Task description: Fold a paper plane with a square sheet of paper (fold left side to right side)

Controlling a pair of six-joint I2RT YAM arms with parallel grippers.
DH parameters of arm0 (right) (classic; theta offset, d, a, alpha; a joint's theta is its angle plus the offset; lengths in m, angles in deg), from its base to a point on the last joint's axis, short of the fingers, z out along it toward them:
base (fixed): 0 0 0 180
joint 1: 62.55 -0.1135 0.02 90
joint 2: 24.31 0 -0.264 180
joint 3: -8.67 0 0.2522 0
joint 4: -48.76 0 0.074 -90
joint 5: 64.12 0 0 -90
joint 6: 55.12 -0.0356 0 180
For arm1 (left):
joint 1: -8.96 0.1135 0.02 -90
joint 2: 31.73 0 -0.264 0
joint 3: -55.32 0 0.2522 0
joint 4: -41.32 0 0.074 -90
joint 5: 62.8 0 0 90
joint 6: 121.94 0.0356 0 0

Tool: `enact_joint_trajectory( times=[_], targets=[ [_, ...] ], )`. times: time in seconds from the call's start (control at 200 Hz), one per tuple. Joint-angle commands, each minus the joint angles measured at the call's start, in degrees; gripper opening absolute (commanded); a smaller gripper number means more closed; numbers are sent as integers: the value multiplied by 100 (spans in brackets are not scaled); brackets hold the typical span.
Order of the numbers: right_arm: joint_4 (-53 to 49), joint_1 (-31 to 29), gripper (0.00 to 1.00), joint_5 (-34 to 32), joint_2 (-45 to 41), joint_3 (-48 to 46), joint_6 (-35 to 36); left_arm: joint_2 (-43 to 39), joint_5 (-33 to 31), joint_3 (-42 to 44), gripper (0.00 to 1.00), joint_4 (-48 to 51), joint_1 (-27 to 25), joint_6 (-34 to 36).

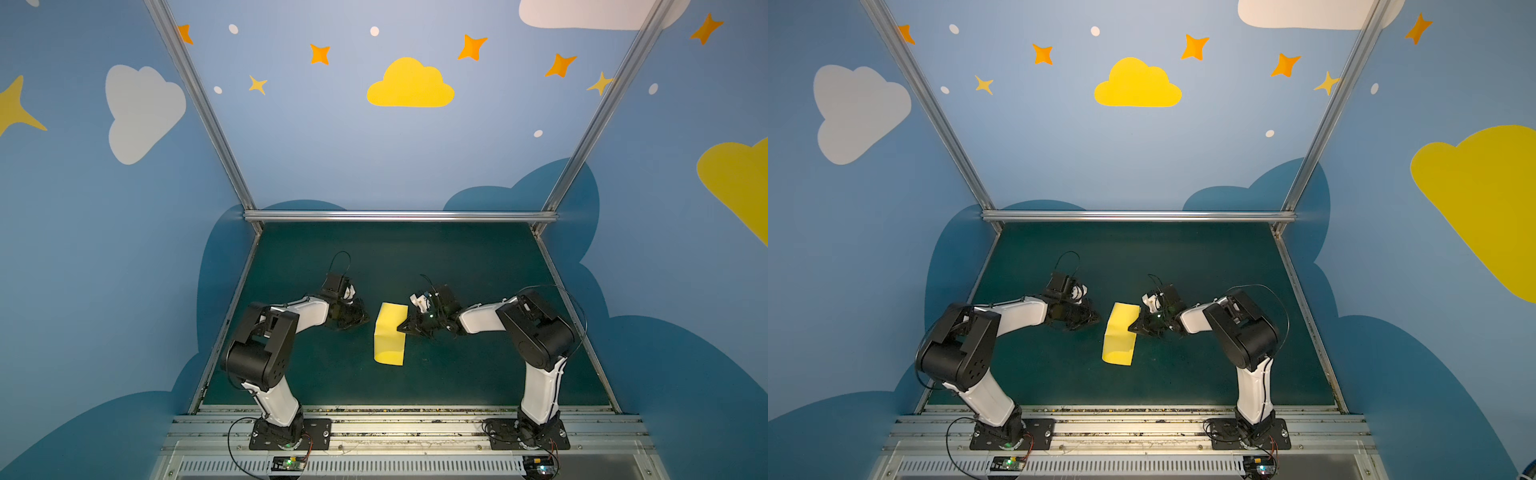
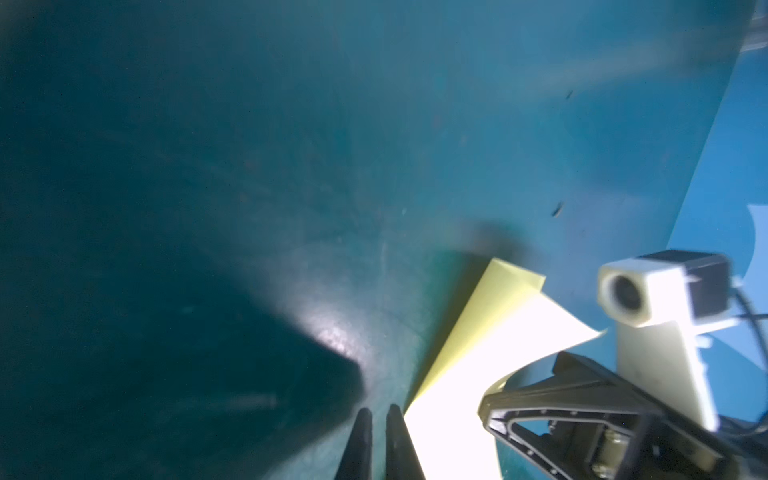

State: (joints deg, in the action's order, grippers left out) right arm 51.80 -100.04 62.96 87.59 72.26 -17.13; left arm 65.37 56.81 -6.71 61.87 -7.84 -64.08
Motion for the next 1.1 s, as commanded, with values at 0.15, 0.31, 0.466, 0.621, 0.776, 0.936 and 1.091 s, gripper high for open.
enact_joint_trajectory(
  times=[0.15,0.31,0.466,0.621,0.776,0.936,1.091],
  targets=[
    [-1038,-100,0,-882,653,-271,88,124,338,-769,13,169,-484,263],
    [-1047,-101,0,-896,682,-280,86,790,292,-1190,13,194,-650,278],
    [-1065,-100,0,-906,665,-293,103,1190,94,-1186,12,150,-500,291],
    [-1064,-100,0,-896,661,-297,114,1232,-148,-826,11,55,-182,270],
    [-1052,-100,0,-900,697,-297,130,912,-164,-471,11,-63,160,198],
    [-1029,-100,0,-889,747,-303,138,331,64,-498,12,-37,156,243],
    [-1015,-100,0,-898,766,-314,130,128,379,-673,13,-106,-99,263]
  ],
)
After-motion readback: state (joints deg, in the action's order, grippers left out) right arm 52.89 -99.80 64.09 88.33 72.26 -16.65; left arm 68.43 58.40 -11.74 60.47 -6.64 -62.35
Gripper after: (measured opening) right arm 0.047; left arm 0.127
